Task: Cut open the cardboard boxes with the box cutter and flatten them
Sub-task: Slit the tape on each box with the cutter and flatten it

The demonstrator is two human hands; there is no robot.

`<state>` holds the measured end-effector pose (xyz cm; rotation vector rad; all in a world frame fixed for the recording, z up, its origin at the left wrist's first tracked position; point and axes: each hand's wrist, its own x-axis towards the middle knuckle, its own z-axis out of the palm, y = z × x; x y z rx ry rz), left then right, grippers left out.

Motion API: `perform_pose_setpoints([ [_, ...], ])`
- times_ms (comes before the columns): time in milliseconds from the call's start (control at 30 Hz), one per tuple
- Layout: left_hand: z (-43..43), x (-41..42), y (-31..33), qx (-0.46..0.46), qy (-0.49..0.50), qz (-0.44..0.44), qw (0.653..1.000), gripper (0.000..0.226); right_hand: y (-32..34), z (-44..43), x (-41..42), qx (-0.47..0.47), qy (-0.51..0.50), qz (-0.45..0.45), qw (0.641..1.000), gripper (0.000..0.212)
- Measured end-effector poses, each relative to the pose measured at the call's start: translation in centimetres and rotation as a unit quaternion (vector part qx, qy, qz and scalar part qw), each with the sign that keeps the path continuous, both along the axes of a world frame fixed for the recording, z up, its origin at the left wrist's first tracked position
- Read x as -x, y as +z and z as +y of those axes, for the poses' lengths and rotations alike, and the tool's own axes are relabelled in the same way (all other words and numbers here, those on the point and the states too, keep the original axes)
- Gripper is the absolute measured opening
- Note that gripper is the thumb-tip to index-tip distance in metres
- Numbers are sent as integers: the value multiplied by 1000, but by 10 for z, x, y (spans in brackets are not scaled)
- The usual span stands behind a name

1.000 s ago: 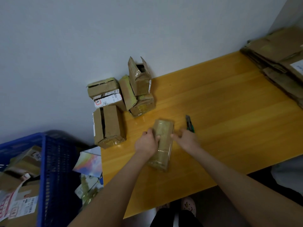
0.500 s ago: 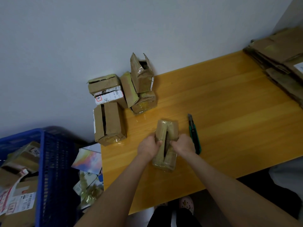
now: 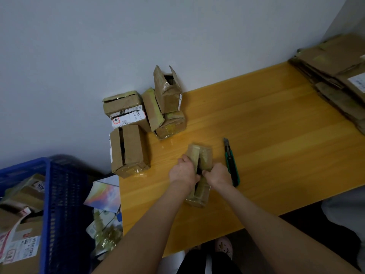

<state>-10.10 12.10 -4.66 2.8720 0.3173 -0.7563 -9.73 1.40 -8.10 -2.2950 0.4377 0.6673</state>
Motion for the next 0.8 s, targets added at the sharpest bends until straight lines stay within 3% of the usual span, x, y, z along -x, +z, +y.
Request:
perform_pose_setpoints([
  [67, 1, -4, 2, 12, -2, 14, 1000, 71, 0, 0, 0, -8, -1, 0, 1000, 16],
  [300, 24, -7, 16, 109, -36, 39, 993, 20, 10, -2, 3, -4, 23, -3, 1000, 16],
  [367, 31, -9, 25, 168, -16, 30, 985, 14, 17, -5, -1, 1, 34, -22, 999, 16],
  [667, 44, -23, 90, 306, 23, -27, 951, 24, 76, -20, -35, -44, 71, -120, 989, 20],
  [800, 45, -31, 116, 293, 11, -84, 952, 27, 104, -10, -41, -14, 78, -189, 979, 18],
])
